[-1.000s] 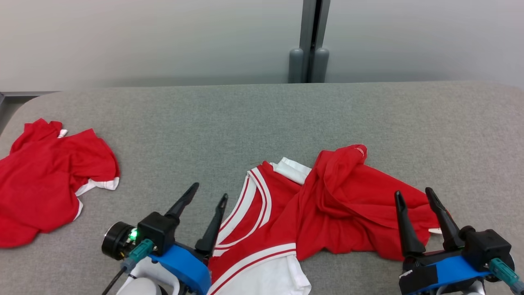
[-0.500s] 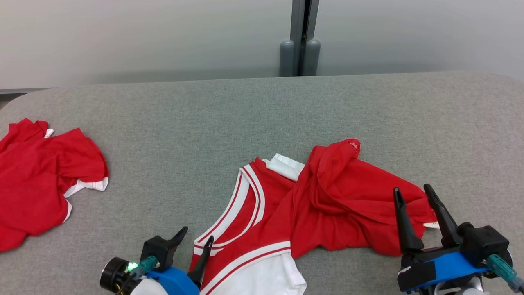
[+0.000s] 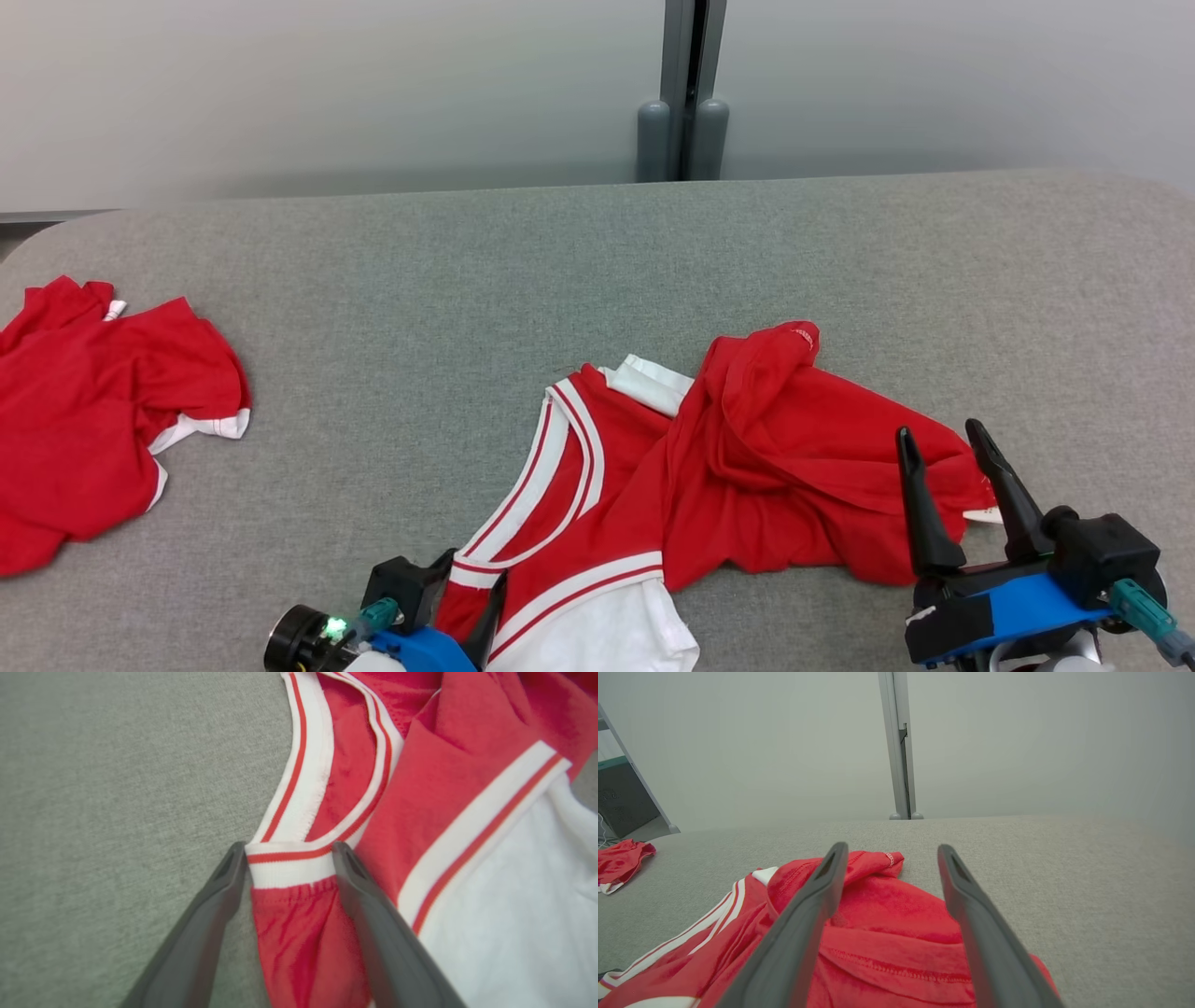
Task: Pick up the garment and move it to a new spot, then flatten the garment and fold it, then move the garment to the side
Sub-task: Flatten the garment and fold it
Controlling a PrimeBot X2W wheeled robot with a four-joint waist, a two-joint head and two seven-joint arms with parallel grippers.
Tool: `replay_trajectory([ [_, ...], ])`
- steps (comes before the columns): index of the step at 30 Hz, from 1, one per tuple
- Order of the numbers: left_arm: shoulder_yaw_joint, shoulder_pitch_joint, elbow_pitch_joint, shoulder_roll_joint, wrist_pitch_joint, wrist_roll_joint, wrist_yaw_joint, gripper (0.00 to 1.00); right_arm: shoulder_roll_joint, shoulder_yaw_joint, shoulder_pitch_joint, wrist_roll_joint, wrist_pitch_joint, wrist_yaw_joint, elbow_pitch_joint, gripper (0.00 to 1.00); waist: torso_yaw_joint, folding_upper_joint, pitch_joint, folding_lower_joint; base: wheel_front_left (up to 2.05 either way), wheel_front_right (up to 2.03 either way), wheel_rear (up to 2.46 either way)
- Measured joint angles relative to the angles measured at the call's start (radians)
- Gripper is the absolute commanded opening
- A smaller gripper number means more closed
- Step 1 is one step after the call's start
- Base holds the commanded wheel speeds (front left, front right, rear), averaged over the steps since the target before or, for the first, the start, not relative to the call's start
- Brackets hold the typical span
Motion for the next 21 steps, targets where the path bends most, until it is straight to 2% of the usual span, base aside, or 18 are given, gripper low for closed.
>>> replay_trajectory([
  [1, -0.006, -0.006, 0.008, -0.002, -0.001, 0.004, -0.001, 0.54, 0.000, 0.001, 0.000, 0.000, 0.000, 0.000, 0.000, 1.00, -0.001, 0.0000, -0.002, 0.0000, 0.00, 0.00, 0.00],
  [2, -0.008, -0.009, 0.014, -0.005, -0.011, 0.009, -0.002, 0.21, 0.000, 0.002, 0.000, 0.000, 0.000, 0.000, -0.001, 1.00, -0.001, 0.0000, -0.003, -0.0001, 0.00, 0.00, 0.00],
  [3, -0.008, -0.010, 0.020, -0.011, -0.021, 0.011, -0.002, 0.00, 0.000, 0.003, 0.000, 0.000, -0.001, 0.000, -0.001, 1.00, -0.002, 0.0000, -0.005, 0.0000, 0.00, 0.00, 0.00],
  [7, 0.004, -0.039, 0.025, -0.019, -0.057, 0.012, 0.013, 0.00, 0.000, -0.001, 0.001, 0.000, -0.005, 0.000, -0.002, 1.00, 0.000, 0.0000, -0.011, 0.0000, 0.00, 0.00, 0.00],
  [13, 0.068, -0.130, 0.016, -0.002, -0.089, -0.001, 0.030, 0.00, 0.000, 0.001, 0.003, -0.002, -0.006, 0.000, -0.005, 1.00, 0.001, 0.0000, -0.007, 0.0000, 0.00, 0.00, 0.00],
  [21, 0.195, -0.248, 0.040, 0.052, -0.108, -0.044, 0.051, 0.00, -0.007, -0.004, -0.012, -0.001, -0.006, 0.000, -0.003, 1.00, -0.033, 0.0000, 0.018, 0.0000, 0.00, 0.00, 0.00],
])
